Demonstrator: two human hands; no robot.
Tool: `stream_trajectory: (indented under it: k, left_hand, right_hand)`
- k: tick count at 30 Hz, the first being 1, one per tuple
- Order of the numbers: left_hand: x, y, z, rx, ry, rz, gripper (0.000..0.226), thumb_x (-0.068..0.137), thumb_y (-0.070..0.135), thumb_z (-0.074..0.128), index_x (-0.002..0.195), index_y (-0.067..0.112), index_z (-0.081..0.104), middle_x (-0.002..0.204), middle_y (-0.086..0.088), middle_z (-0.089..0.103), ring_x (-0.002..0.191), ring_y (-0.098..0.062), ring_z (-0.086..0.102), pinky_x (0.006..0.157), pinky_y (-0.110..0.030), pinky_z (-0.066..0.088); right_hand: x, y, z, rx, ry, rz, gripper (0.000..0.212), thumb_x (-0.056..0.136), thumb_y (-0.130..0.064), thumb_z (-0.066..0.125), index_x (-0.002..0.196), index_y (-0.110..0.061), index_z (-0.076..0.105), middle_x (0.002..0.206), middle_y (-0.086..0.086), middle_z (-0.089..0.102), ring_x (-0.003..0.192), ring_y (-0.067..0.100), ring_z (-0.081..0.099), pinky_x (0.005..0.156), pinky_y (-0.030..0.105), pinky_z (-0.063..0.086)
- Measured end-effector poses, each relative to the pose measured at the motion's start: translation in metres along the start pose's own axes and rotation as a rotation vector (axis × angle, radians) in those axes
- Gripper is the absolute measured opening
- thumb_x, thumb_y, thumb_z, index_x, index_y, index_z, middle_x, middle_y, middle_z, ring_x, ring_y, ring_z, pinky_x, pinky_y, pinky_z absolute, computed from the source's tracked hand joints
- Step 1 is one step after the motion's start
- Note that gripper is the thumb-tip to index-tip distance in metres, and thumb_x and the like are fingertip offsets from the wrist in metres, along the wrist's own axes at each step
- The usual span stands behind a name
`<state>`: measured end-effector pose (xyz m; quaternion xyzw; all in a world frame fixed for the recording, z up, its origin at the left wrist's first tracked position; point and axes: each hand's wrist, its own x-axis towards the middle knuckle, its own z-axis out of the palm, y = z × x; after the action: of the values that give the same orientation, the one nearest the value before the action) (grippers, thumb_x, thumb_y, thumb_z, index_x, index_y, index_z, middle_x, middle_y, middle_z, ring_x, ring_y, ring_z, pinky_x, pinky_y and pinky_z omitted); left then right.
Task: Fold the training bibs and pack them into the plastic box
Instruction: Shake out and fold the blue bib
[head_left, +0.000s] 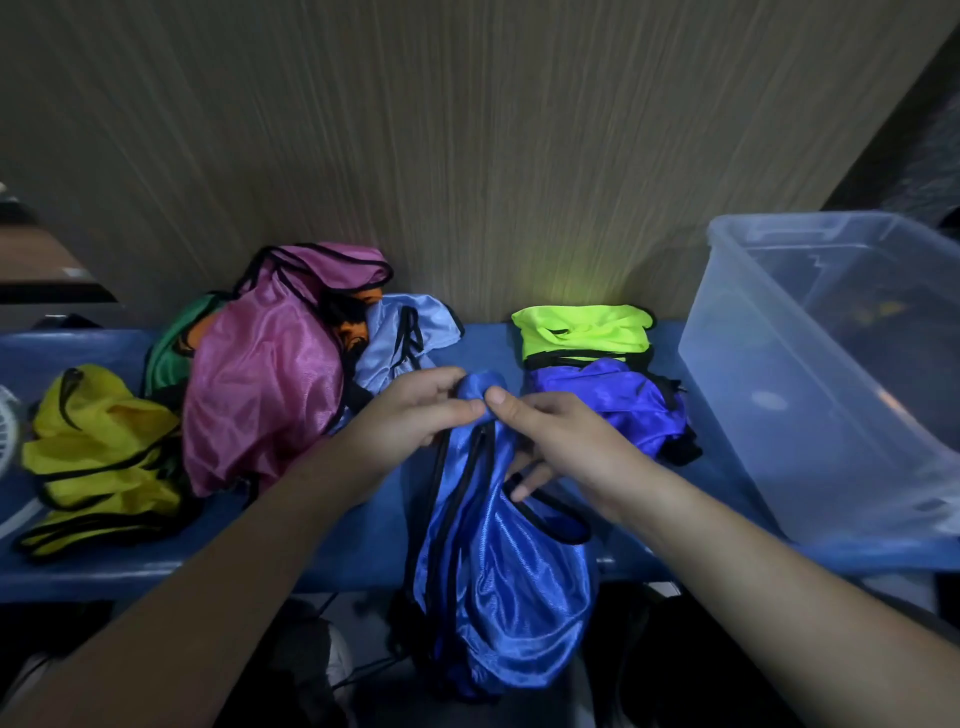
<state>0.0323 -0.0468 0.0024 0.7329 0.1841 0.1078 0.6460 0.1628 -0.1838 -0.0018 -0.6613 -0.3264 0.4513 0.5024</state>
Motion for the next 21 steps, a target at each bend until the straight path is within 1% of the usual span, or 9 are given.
stream_trajectory:
  k: [2, 4, 6, 8, 10, 11, 14, 18, 21]
  left_hand:
    - [-0.002, 0.002, -0.001, 0.0, -0.045, -0.005, 0.058, 0.081, 0.043, 0.071, 0.099, -0.008, 0.052, 0.093, -0.013, 0.051, 0.091, -0.028, 0.044, 0.081, -0.046, 0.032]
    - [-0.004, 0.004, -0.003, 0.009, -0.074, -0.01, 0.059, 0.082, 0.044, 0.072, 0.097, -0.009, 0.052, 0.092, -0.014, 0.052, 0.089, -0.029, 0.046, 0.082, -0.046, 0.035]
    - [-0.005, 0.004, -0.003, 0.033, -0.069, 0.019, 0.055, 0.084, 0.039, 0.074, 0.093, -0.01, 0.051, 0.085, -0.013, 0.054, 0.082, -0.025, 0.05, 0.079, -0.04, 0.04]
    - [-0.005, 0.002, -0.003, 0.03, -0.026, 0.043, 0.039, 0.09, 0.026, 0.072, 0.085, -0.006, 0.051, 0.073, -0.006, 0.053, 0.068, -0.012, 0.05, 0.067, -0.025, 0.041]
    - [-0.007, 0.001, -0.002, 0.022, 0.002, 0.052, 0.019, 0.095, 0.012, 0.065, 0.087, -0.002, 0.054, 0.065, 0.007, 0.055, 0.058, 0.0, 0.05, 0.057, -0.012, 0.039]
    - [-0.008, 0.001, -0.002, 0.029, 0.006, 0.048, 0.018, 0.096, 0.009, 0.062, 0.09, -0.005, 0.054, 0.066, 0.008, 0.057, 0.058, 0.001, 0.051, 0.056, -0.01, 0.04]
    - [-0.013, 0.001, -0.003, 0.047, 0.028, 0.039, 0.027, 0.097, 0.011, 0.062, 0.099, -0.013, 0.051, 0.077, -0.004, 0.062, 0.068, -0.008, 0.058, 0.062, -0.016, 0.044]
    - [-0.021, 0.001, -0.006, 0.116, 0.06, 0.033, 0.015, 0.095, 0.006, 0.064, 0.09, 0.006, 0.05, 0.072, -0.01, 0.057, 0.067, -0.018, 0.053, 0.067, -0.028, 0.042]
    - [-0.03, 0.001, -0.021, 0.114, 0.06, 0.035, 0.015, 0.09, 0.003, 0.063, 0.092, 0.012, 0.052, 0.075, -0.011, 0.049, 0.068, -0.02, 0.044, 0.069, -0.036, 0.034]
  right_hand:
    - [-0.001, 0.0, -0.002, 0.015, -0.018, 0.003, 0.047, 0.096, -0.044, 0.06, 0.102, 0.002, 0.067, 0.093, 0.02, 0.075, 0.071, 0.024, 0.067, 0.075, 0.053, 0.059]
    - [-0.002, 0.0, -0.003, 0.039, -0.037, 0.003, 0.035, 0.097, -0.039, 0.061, 0.097, -0.003, 0.066, 0.091, 0.02, 0.074, 0.076, 0.025, 0.068, 0.079, 0.053, 0.058]
    - [-0.003, 0.002, -0.005, 0.066, -0.066, -0.003, 0.028, 0.097, -0.033, 0.063, 0.099, -0.005, 0.064, 0.087, 0.025, 0.062, 0.079, 0.032, 0.058, 0.075, 0.048, 0.061]
    - [-0.003, 0.002, -0.006, 0.086, -0.108, -0.013, 0.024, 0.095, -0.03, 0.065, 0.101, -0.006, 0.063, 0.09, 0.02, 0.053, 0.083, 0.033, 0.046, 0.064, 0.035, 0.06]
    - [-0.003, 0.003, -0.008, 0.091, -0.12, -0.03, 0.018, 0.093, -0.025, 0.066, 0.096, -0.007, 0.063, 0.091, 0.019, 0.056, 0.083, 0.033, 0.047, 0.06, 0.027, 0.057]
    - [-0.004, 0.003, -0.009, 0.093, -0.115, -0.04, 0.013, 0.094, -0.021, 0.066, 0.091, -0.009, 0.062, 0.089, 0.016, 0.058, 0.081, 0.031, 0.05, 0.06, 0.026, 0.056]
    - [-0.007, 0.003, -0.013, 0.081, -0.135, -0.057, 0.014, 0.093, -0.014, 0.066, 0.081, -0.013, 0.059, 0.082, 0.011, 0.063, 0.074, 0.023, 0.059, 0.064, 0.029, 0.053]
    - [-0.016, 0.003, -0.022, 0.048, -0.218, -0.063, 0.012, 0.084, -0.019, 0.069, 0.085, -0.012, 0.06, 0.074, 0.003, 0.064, 0.069, 0.016, 0.059, 0.067, 0.028, 0.05]
    - [-0.027, 0.001, -0.036, 0.038, -0.24, -0.047, 0.011, 0.085, -0.019, 0.068, 0.086, -0.014, 0.058, 0.07, 0.0, 0.057, 0.064, 0.01, 0.054, 0.06, 0.021, 0.047]
